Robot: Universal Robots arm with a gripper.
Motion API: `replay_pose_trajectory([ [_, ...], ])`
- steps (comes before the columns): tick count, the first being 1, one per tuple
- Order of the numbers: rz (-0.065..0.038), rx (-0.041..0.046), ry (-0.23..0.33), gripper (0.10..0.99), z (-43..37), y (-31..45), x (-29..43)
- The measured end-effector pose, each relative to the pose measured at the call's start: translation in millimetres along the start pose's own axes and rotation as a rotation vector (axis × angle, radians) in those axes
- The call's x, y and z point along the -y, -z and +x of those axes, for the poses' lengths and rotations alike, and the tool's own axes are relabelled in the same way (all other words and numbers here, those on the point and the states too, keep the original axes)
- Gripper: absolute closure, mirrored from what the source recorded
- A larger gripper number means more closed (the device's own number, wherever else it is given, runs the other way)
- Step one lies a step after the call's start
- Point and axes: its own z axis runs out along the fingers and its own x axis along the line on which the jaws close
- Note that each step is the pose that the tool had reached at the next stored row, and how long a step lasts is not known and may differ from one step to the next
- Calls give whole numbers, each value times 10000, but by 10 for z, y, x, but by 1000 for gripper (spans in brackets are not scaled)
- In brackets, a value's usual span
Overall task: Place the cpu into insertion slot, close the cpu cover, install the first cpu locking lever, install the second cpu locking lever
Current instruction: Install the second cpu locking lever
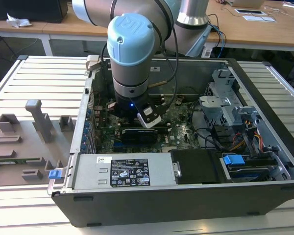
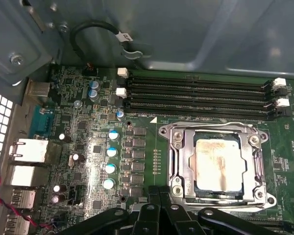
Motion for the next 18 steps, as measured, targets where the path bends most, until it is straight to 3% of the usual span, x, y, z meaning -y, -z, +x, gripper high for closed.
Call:
replay_pose_trajectory([
  [5, -5, 3, 33, 980, 10, 29, 0],
  [10, 51, -3, 44, 980, 3, 135, -45],
  [11, 246, -16, 48, 980, -1, 141, -79],
  [12, 658, -42, 55, 980, -9, 131, -134],
  [13, 879, -53, 61, 980, -13, 123, -162],
  [18, 1786, -108, 79, 980, -29, 88, -284],
])
